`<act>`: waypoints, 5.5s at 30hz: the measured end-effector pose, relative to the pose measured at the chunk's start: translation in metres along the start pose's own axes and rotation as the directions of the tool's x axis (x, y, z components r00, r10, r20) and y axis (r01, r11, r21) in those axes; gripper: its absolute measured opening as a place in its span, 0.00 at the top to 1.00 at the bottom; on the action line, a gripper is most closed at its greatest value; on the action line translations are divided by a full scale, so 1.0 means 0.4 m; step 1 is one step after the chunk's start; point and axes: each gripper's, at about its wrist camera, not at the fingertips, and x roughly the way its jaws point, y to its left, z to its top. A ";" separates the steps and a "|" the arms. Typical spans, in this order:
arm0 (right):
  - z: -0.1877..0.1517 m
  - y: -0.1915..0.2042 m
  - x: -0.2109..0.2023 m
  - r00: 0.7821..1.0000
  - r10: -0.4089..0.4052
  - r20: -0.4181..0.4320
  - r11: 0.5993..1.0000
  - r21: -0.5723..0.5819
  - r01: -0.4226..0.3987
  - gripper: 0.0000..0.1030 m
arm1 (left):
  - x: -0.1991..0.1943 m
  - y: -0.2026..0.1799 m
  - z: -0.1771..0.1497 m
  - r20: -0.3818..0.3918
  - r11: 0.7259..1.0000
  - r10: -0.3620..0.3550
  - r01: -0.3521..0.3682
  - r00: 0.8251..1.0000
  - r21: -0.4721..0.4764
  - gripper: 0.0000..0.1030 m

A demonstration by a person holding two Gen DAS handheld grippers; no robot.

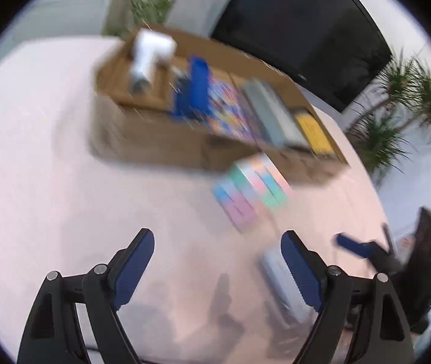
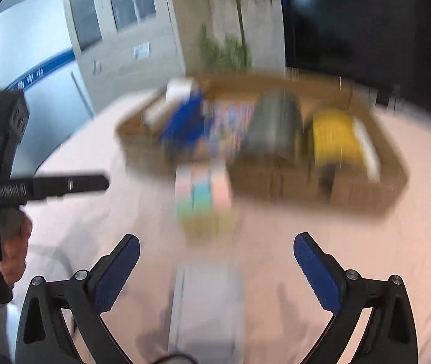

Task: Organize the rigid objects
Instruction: 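Grasp the grey phone stand on the table with the right tool, then lower the grey phone stand into the box beside the stapler, release, then move the open right tool to the pastel Rubik's cube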

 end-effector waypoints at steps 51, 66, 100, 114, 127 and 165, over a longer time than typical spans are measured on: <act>-0.178 -0.137 0.003 0.992 -0.003 -0.128 0.996 0.091 0.014 0.36 | 0.177 -0.213 -0.158 -0.231 0.949 -0.306 0.275 0.923 -0.157 0.55; -0.038 -0.063 -0.051 0.981 0.196 -0.009 0.967 0.166 -0.192 0.37 | 0.013 -0.187 -0.048 -0.051 0.948 -0.312 0.307 0.949 -0.088 0.74; 0.379 -0.046 0.178 0.994 0.109 0.003 0.988 0.110 -0.109 0.34 | 0.111 0.026 0.348 -0.081 0.979 -0.185 0.177 0.979 -0.096 0.76; 0.203 -0.053 0.074 0.995 0.062 0.084 0.998 -0.024 -0.060 0.09 | 0.005 -0.061 0.224 0.086 0.995 0.028 -0.036 0.996 0.091 0.23; 0.178 -0.067 0.011 0.976 0.163 0.146 0.985 -0.079 -0.153 0.26 | 0.017 -0.138 0.269 0.089 0.990 0.014 -0.026 0.996 0.139 0.27; -0.013 -0.207 -0.030 0.983 0.170 0.067 0.973 0.145 -0.178 0.23 | 0.129 -0.162 0.266 -0.102 0.952 0.290 -0.275 0.952 0.137 0.64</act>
